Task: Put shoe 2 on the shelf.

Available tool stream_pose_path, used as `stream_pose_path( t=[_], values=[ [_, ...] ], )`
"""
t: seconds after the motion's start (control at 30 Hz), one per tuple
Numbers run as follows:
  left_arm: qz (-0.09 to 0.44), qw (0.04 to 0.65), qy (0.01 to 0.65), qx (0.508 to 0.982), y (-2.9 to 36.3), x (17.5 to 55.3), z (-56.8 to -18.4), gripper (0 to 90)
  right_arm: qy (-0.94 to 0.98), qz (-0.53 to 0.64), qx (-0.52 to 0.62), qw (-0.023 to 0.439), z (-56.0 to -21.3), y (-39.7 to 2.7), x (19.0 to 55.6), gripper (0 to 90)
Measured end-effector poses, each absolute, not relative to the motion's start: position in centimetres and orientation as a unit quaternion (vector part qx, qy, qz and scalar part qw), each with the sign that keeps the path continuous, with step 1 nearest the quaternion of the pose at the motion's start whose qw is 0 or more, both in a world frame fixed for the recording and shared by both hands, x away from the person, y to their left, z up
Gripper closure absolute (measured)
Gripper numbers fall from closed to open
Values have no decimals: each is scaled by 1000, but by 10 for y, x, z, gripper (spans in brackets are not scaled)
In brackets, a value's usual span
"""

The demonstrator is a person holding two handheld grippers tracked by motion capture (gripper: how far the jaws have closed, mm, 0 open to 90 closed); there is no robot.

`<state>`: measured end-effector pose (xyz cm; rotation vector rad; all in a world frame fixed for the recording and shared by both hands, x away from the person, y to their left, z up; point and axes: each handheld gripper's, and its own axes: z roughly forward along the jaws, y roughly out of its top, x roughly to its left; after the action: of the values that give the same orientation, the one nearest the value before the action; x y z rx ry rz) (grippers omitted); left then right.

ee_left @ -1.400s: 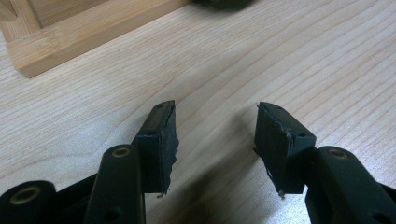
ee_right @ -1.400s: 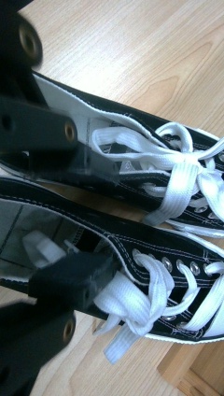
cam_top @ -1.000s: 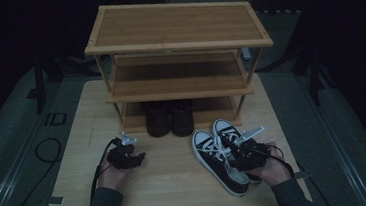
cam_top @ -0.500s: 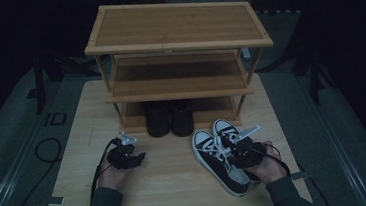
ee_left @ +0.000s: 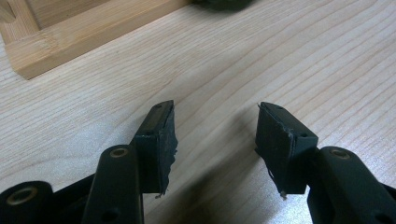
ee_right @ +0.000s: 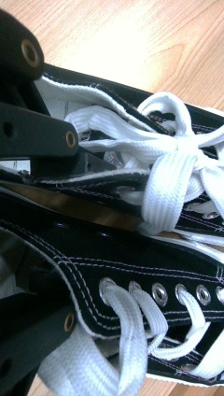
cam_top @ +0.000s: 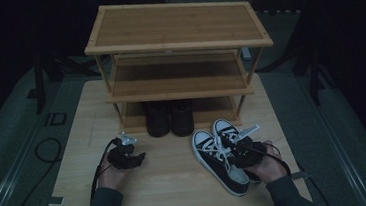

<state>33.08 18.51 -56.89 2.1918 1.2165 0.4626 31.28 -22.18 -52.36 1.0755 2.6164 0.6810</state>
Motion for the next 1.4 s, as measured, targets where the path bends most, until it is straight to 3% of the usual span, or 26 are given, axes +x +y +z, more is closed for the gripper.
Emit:
stream_pose_path(
  t=[0.17,0.37,0.8,1.17,1.4],
  values=[
    [174,292,457,822,185,331,-569,479,893,227,371,118,-523,-221,314,530],
    [174,292,457,822,184,331,-569,476,895,222,369,115,-524,-220,316,544],
    [174,292,457,822,185,330,-569,475,901,218,359,112,-524,-221,317,746],
    [174,293,456,822,185,330,-569,475,909,216,339,105,-523,-226,323,829],
    [175,293,458,821,184,330,-569,475,912,216,333,104,-522,-226,324,777]
  ],
)
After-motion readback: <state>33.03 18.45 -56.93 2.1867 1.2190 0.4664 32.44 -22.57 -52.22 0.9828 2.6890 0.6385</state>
